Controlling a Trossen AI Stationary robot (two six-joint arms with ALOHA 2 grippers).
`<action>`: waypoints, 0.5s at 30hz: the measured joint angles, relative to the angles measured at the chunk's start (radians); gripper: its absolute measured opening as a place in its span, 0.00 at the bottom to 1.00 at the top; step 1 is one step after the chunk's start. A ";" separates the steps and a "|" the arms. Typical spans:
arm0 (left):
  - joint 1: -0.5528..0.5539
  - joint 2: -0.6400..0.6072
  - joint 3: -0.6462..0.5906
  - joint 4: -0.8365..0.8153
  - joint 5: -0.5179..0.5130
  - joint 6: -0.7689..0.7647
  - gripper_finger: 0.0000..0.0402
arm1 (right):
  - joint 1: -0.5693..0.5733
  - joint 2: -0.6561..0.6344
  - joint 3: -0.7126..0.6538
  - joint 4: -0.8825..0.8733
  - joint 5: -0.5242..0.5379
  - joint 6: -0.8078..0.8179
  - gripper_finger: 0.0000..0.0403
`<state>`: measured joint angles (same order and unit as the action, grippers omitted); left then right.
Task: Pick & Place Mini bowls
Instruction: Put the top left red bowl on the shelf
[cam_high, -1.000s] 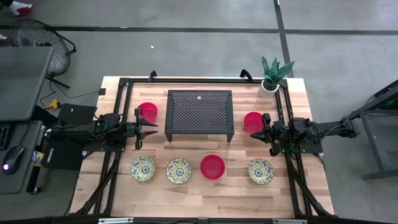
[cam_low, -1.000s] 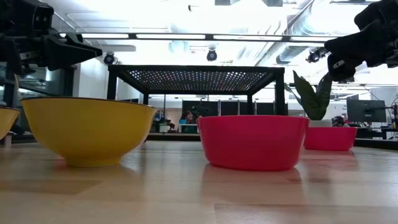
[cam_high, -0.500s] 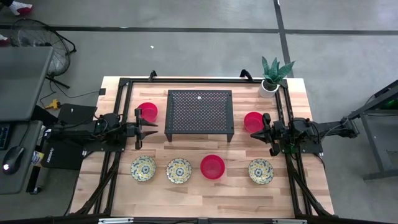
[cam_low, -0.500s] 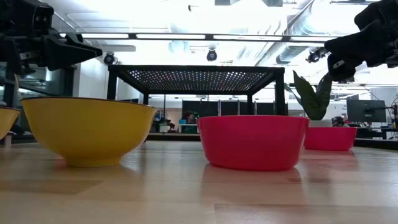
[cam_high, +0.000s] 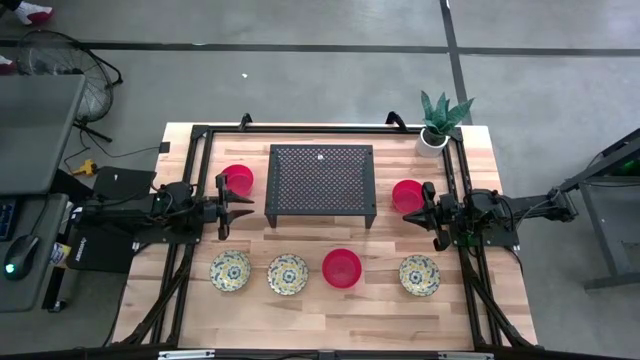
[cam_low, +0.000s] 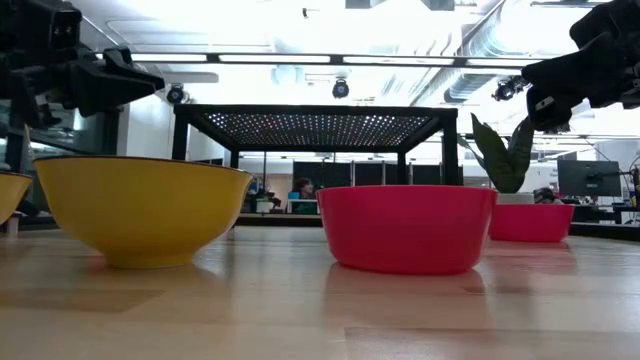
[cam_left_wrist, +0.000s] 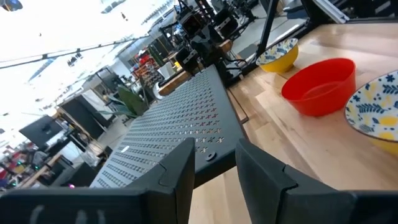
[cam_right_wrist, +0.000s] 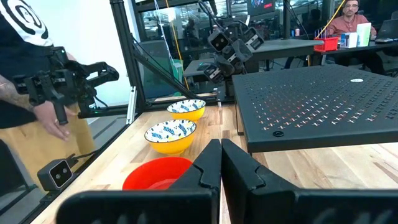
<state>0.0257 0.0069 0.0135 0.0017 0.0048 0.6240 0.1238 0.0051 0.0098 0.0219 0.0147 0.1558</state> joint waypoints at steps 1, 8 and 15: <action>0.000 0.000 0.000 0.000 0.000 0.001 0.28 | 0.000 0.000 0.000 0.000 0.000 0.000 0.00; 0.000 0.000 0.000 0.000 0.000 0.031 0.28 | 0.000 0.000 0.000 0.000 0.000 0.000 0.00; 0.000 0.000 0.000 0.000 0.001 0.061 0.28 | 0.000 0.000 0.000 0.000 0.000 0.000 0.00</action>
<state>0.0257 0.0071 0.0135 0.0014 0.0059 0.6846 0.1242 0.0052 0.0097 0.0219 0.0147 0.1558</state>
